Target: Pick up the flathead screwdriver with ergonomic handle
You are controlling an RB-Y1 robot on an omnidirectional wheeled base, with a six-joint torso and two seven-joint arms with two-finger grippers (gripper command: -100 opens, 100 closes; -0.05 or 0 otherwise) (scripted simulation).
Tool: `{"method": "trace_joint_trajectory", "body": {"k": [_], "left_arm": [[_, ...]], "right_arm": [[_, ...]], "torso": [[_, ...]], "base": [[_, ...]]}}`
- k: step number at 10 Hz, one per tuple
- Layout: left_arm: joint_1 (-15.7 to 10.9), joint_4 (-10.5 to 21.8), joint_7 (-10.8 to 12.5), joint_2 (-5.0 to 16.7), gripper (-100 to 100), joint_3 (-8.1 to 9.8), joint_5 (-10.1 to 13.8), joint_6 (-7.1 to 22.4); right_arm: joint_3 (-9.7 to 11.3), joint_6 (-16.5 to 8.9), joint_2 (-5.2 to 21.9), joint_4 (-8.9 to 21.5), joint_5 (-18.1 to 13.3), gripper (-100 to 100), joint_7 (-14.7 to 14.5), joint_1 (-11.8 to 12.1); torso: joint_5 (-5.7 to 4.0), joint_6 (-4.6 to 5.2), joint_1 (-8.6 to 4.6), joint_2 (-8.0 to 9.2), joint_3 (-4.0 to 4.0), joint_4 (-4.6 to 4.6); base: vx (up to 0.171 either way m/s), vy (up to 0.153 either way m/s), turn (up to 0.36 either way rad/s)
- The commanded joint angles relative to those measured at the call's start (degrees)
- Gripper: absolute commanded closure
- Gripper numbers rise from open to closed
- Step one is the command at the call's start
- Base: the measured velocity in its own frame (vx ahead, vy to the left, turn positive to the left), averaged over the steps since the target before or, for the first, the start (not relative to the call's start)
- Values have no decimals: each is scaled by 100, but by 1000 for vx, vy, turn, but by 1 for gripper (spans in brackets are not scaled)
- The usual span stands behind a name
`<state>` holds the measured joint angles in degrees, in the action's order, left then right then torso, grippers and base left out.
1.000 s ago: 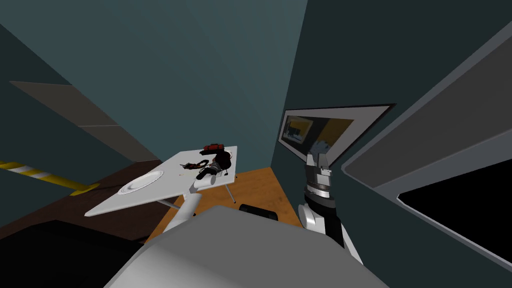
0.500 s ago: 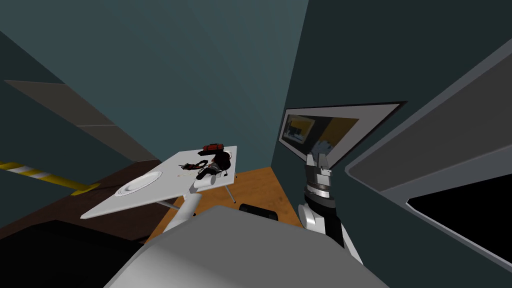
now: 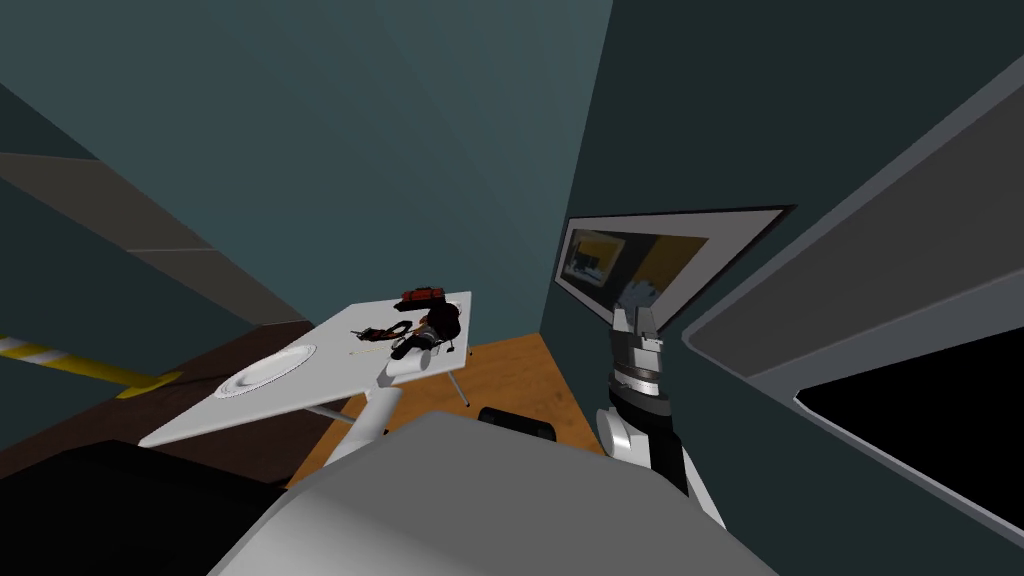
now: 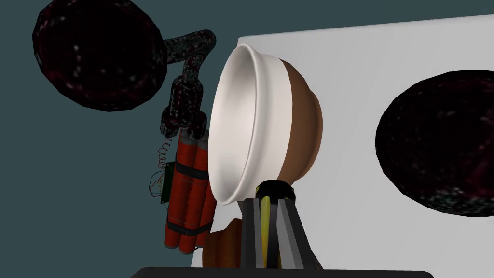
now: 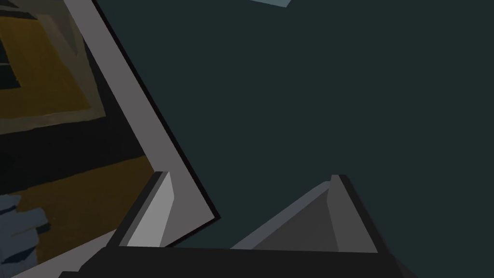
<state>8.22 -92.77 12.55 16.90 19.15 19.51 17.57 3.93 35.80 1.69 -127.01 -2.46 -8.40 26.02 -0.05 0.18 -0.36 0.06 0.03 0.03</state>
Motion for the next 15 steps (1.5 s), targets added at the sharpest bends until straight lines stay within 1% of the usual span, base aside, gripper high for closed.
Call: {"method": "trace_joint_trajectory", "body": {"k": [1,3,4,6,8,9,10,11,12,13,14,15], "left_arm": [[59,-105,56,49,-100,8,47,-66],[145,-238,122,137,-100,66,90,-131],[192,-298,153,182,-100,105,111,-157],[292,-391,203,254,-100,186,154,-187],[391,-393,220,312,-100,324,174,-153],[362,-273,183,354,-100,462,98,-52],[343,-231,170,367,-100,504,66,-15],[293,-140,140,397,-100,594,-9,70],[263,-92,123,413,-100,642,-52,117],[199,9,90,446,-100,739,-146,221],[165,61,73,461,-100,787,-195,275],[100,165,40,489,-100,878,-291,383]], "right_arm": [[0,0,0,0,0,0,0,0],[1,0,-1,0,0,0,0,0],[1,0,-2,0,0,0,0,1],[1,0,-1,-1,0,0,0,1],[1,0,-1,-1,0,0,0,2],[0,1,-1,-1,0,0,0,3],[-1,1,0,-1,0,0,0,5],[-2,1,1,-1,0,0,0,4],[-2,1,1,-1,0,0,0,4],[-2,1,1,-1,0,0,0,4],[-3,1,1,-1,0,0,0,4],[-2,1,1,-1,0,0,0,3]], "torso": [[0,0,0,0,0,0],[-19,9,-73,-4,0,3],[-24,8,-88,-8,-1,4],[-26,9,-88,-10,-2,5],[-24,7,-77,-24,-10,2],[-22,4,-67,-39,-18,-1],[-36,-13,-45,-53,-20,7],[-34,-13,-18,-48,-16,10],[-33,-17,6,-41,-11,14],[-31,-15,6,-25,-3,17],[-37,-24,5,-16,5,22],[-38,-16,0,-5,11,25]], "base": [[-15,-165,-290],[2,-224,-232],[22,-220,-142],[40,-204,-187],[114,-166,-50],[195,-108,243],[191,-38,265],[180,19,243],[135,3,224],[131,-7,392],[114,-20,253],[112,-7,257]]}}
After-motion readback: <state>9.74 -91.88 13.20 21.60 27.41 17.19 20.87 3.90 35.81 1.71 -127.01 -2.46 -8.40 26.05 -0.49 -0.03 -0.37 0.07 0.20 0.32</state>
